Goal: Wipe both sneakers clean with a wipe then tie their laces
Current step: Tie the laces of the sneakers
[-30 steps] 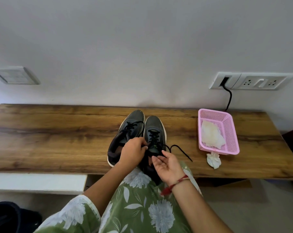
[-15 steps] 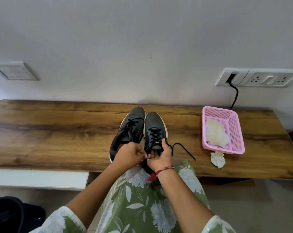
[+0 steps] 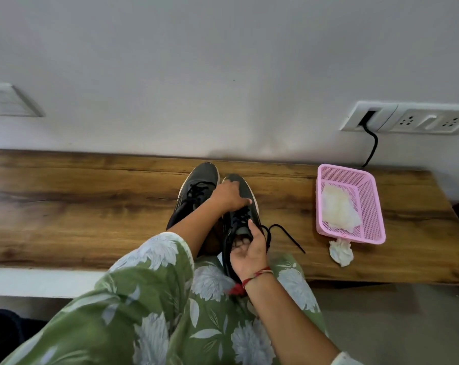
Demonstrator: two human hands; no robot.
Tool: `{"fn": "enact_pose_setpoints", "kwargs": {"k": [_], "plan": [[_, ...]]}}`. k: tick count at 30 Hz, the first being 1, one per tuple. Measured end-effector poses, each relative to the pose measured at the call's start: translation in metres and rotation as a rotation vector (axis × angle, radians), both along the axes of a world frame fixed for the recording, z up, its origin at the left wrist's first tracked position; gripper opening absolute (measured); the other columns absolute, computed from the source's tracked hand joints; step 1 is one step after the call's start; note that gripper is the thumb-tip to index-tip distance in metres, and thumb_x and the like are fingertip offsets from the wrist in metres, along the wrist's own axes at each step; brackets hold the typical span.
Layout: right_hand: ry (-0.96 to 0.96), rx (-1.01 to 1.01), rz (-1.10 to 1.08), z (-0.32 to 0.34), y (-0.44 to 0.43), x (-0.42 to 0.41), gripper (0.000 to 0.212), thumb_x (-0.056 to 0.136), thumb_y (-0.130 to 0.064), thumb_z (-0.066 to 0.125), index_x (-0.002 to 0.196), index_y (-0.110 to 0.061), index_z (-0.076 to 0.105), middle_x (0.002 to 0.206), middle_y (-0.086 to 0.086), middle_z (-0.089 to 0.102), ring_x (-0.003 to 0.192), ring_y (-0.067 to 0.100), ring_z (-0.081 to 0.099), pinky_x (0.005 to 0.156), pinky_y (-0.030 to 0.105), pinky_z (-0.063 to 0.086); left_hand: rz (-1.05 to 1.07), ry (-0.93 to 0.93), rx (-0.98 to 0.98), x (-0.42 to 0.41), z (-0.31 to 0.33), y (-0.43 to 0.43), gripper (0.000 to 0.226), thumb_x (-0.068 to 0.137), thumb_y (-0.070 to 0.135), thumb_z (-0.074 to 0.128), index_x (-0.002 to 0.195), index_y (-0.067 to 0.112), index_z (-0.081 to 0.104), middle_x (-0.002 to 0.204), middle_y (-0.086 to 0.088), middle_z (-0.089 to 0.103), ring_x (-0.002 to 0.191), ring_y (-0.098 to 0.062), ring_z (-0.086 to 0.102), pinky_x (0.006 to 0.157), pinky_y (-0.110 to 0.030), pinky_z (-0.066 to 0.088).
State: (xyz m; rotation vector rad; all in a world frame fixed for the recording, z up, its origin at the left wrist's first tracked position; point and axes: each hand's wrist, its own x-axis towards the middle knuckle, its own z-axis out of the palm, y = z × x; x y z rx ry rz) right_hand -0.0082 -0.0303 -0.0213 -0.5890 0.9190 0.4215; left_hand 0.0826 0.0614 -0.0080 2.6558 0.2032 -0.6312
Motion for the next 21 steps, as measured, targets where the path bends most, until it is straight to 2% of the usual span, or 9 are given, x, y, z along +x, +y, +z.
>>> {"fn": "enact_pose_setpoints", "kwargs": {"k": [3, 7, 10, 12, 15, 16, 18, 19, 21], "plan": [[-0.044, 0.04, -0.018, -0.008, -0.004, -0.005, 0.009, 0.085, -0.018, 0.063, 0.078, -0.013, 0.064, 0.049, -0.003, 0.053, 0.049, 0.011, 0.049, 0.065, 0.024, 0.043, -0.038, 0.065, -0.05, -0.001, 0.004, 0.003, 0.082, 0.091, 0.049, 0.054, 0.15, 0.003, 0.019, 0.157, -0.014, 0.018, 0.145, -0.026, 0.017, 0.113, -0.034, 0.023], [-0.059, 0.092, -0.021, -0.015, -0.009, -0.009, 0.007, 0.08, -0.02, 0.068, 0.078, -0.014, 0.064, 0.055, -0.003, 0.049, 0.055, 0.011, 0.045, 0.068, 0.024, 0.04, -0.046, 0.212, -0.128, -0.003, 0.004, 0.005, 0.084, 0.095, 0.049, 0.048, 0.153, 0.009, 0.002, 0.16, -0.007, -0.002, 0.147, -0.025, 0.011, 0.115, -0.034, 0.017], [-0.064, 0.074, 0.022, -0.017, -0.012, -0.014, 0.013, 0.08, -0.024, 0.069, 0.077, -0.013, 0.064, 0.058, -0.001, 0.049, 0.05, 0.012, 0.045, 0.066, 0.025, 0.042, -0.059, 0.295, -0.125, -0.005, -0.001, 0.005, 0.085, 0.097, 0.051, 0.04, 0.151, 0.008, -0.009, 0.159, -0.008, -0.014, 0.148, -0.026, 0.001, 0.118, -0.038, 0.01], [-0.093, 0.078, 0.053, -0.011, -0.011, -0.016, 0.021, 0.077, -0.031, 0.07, 0.083, -0.011, 0.066, 0.062, 0.0, 0.053, 0.055, 0.013, 0.046, 0.069, 0.026, 0.043, -0.055, 0.32, -0.118, -0.003, 0.0, 0.006, 0.084, 0.097, 0.052, 0.038, 0.151, 0.008, -0.01, 0.159, -0.008, -0.015, 0.147, -0.026, -0.001, 0.118, -0.039, 0.008], [-0.123, 0.061, 0.106, 0.006, -0.011, -0.021, 0.033, 0.088, -0.036, 0.056, 0.099, -0.006, 0.063, 0.084, 0.006, 0.062, 0.075, 0.016, 0.056, 0.08, 0.028, 0.045, -0.018, 0.318, -0.131, -0.005, 0.009, 0.009, 0.081, 0.098, 0.053, 0.034, 0.152, 0.008, -0.004, 0.159, -0.009, -0.011, 0.147, -0.027, 0.0, 0.117, -0.04, 0.008], [-0.12, 0.053, 0.125, 0.011, -0.015, -0.023, 0.039, 0.091, -0.037, 0.051, 0.111, -0.004, 0.058, 0.1, 0.008, 0.062, 0.091, 0.019, 0.057, 0.087, 0.029, 0.044, 0.008, 0.298, -0.167, -0.007, 0.013, 0.008, 0.079, 0.098, 0.052, 0.034, 0.152, 0.007, -0.001, 0.16, -0.01, -0.01, 0.147, -0.027, 0.002, 0.117, -0.039, 0.009], [-0.09, 0.063, 0.167, 0.017, -0.028, -0.029, 0.056, 0.094, -0.04, 0.046, 0.134, -0.001, 0.041, 0.129, 0.013, 0.051, 0.122, 0.024, 0.047, 0.104, 0.033, 0.034, 0.093, 0.204, -0.27, -0.015, 0.021, 0.005, 0.074, 0.099, 0.048, 0.038, 0.152, 0.005, 0.008, 0.16, -0.012, 0.0, 0.147, -0.026, 0.007, 0.116, -0.036, 0.012], [-0.081, 0.077, 0.183, 0.018, -0.036, -0.033, 0.059, 0.095, -0.04, 0.045, 0.136, 0.0, 0.038, 0.133, 0.014, 0.049, 0.125, 0.025, 0.044, 0.105, 0.035, 0.032, 0.153, 0.103, -0.318, -0.022, 0.026, 0.003, 0.071, 0.099, 0.044, 0.041, 0.151, 0.005, 0.015, 0.159, -0.013, 0.01, 0.146, -0.026, 0.014, 0.116, -0.035, 0.016], [-0.078, 0.065, 0.191, 0.019, -0.054, -0.038, 0.05, 0.094, -0.037, 0.047, 0.126, 0.002, 0.049, 0.118, 0.016, 0.059, 0.11, 0.025, 0.055, 0.095, 0.034, 0.041, 0.308, -0.212, -0.408, -0.046, 0.033, 0.0, 0.058, 0.097, 0.037, 0.049, 0.145, 0.007, 0.036, 0.149, -0.012, 0.036, 0.138, -0.025, 0.033, 0.11, -0.033, 0.028]]}}
